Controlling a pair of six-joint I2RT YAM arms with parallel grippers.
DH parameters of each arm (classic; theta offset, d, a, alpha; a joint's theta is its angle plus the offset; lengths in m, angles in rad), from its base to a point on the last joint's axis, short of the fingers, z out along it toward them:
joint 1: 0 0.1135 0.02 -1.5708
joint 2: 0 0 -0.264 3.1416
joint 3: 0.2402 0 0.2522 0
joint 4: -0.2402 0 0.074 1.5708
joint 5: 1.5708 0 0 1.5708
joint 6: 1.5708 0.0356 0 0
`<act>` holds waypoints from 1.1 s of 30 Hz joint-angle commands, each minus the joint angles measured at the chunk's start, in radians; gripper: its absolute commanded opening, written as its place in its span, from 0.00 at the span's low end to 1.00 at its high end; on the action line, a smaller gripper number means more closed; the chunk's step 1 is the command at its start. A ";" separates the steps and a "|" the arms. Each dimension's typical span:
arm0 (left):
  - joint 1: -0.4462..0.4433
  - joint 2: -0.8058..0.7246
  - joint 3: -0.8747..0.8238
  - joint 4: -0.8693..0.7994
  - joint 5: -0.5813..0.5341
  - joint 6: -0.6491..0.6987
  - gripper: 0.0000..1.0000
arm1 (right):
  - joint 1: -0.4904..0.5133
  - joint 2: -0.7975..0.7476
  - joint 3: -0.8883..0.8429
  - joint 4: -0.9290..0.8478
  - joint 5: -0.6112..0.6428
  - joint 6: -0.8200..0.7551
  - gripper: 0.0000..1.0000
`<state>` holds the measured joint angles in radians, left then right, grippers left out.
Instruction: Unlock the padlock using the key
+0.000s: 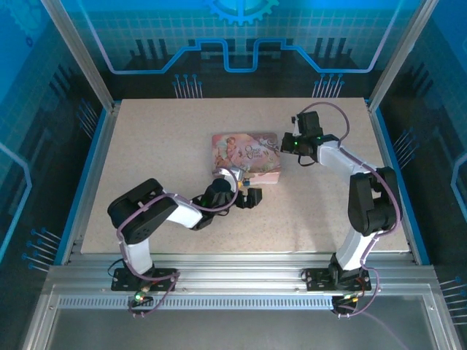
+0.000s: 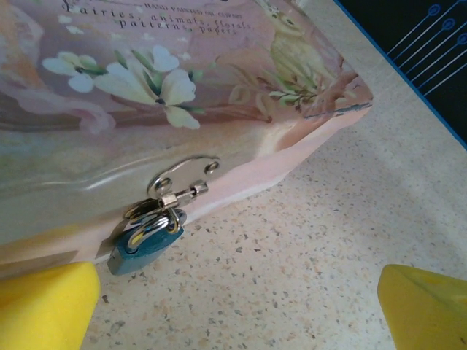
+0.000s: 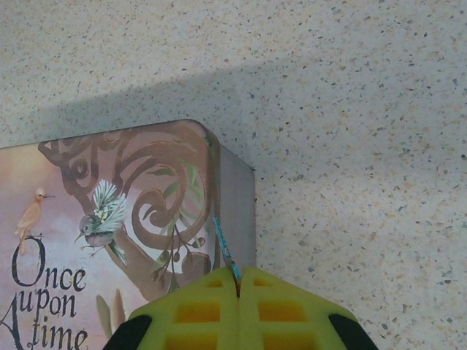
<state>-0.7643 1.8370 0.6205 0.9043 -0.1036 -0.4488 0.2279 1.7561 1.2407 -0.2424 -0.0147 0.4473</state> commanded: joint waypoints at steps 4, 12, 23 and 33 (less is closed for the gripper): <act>-0.004 0.076 0.067 0.055 -0.034 0.042 0.99 | -0.003 0.017 0.009 0.039 -0.036 0.008 0.00; -0.005 0.144 0.099 0.112 -0.030 0.038 0.99 | 0.014 0.030 -0.012 0.062 -0.059 0.019 0.00; -0.001 0.269 0.063 0.480 0.045 0.045 0.99 | 0.028 0.014 -0.044 0.071 -0.075 0.025 0.00; 0.054 0.272 0.049 0.493 0.282 -0.043 0.81 | 0.038 0.003 -0.058 0.074 -0.070 0.021 0.00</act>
<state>-0.7151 2.1033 0.6781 1.3293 0.0803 -0.4686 0.2497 1.7687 1.1954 -0.1818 -0.0719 0.4667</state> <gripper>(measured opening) 0.813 0.058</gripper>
